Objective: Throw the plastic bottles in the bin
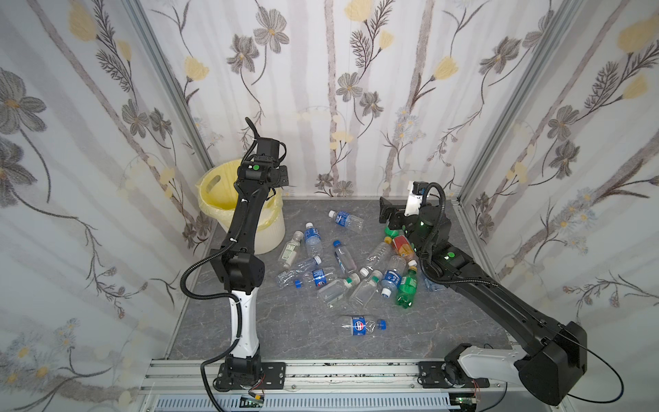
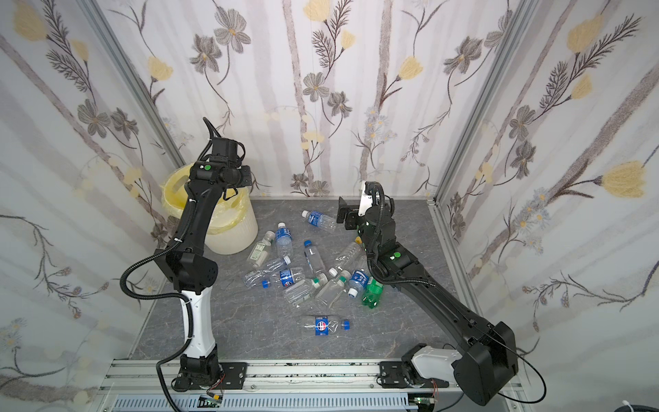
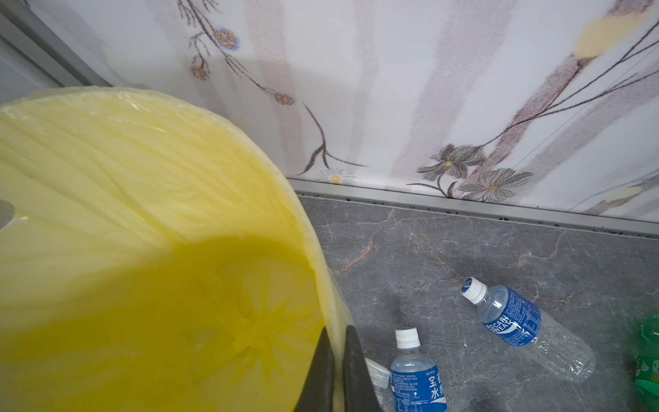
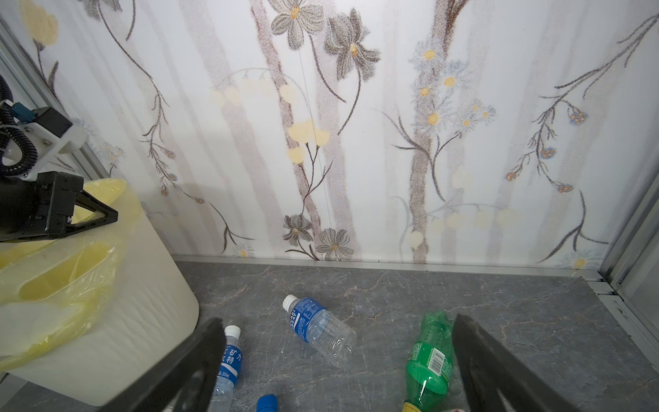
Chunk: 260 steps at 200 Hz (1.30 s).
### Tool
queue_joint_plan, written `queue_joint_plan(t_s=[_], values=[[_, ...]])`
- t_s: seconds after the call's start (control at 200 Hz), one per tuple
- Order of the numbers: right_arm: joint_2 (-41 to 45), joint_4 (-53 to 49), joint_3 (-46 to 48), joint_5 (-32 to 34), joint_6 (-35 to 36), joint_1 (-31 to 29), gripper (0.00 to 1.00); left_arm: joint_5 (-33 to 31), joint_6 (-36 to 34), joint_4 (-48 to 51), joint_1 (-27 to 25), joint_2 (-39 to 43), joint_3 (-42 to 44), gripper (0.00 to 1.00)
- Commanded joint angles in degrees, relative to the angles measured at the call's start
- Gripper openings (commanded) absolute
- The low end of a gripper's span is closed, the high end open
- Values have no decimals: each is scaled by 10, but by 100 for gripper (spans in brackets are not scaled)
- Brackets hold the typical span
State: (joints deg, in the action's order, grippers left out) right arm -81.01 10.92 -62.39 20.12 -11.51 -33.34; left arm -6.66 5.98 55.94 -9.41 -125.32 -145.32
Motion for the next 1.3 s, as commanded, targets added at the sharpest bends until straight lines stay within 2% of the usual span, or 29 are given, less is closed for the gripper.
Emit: queue_joint_plan(t_s=[0.0,0.07,0.18,0.4,0.51,0.699,0.759,0.834,0.919,1.009,1.104,1.294], values=[[3,24,6,17,-18,1,100,-3,-19,-53,-3,-8,-12,0],[6,30,12,22,-23,1,100,14,-17,-56,-4,-9,-12,0],[12,52,30,66,-38,1,100,24,-16,-59,-9,-11,-13,0],[2,39,20,87,-46,4,100,54,-15,-65,-26,-18,-18,1],[3,38,21,82,-54,4,100,42,-24,-69,-39,-26,-28,5],[12,23,29,28,-56,11,100,30,-28,-72,-49,-40,-34,8],[14,24,36,18,-56,13,100,31,-27,-72,-50,-43,-34,14],[13,21,39,6,-56,17,100,29,-27,-72,-52,-40,-34,15],[9,8,36,-7,-50,20,100,25,-27,-73,-54,-34,-34,21],[14,19,44,-15,-36,19,100,23,-27,-73,-54,-27,-34,37],[17,29,53,-16,-31,20,100,19,-27,-73,-54,-19,-33,43],[10,1,40,-47,-31,20,100,5,-29,-76,-54,2,-34,69]])
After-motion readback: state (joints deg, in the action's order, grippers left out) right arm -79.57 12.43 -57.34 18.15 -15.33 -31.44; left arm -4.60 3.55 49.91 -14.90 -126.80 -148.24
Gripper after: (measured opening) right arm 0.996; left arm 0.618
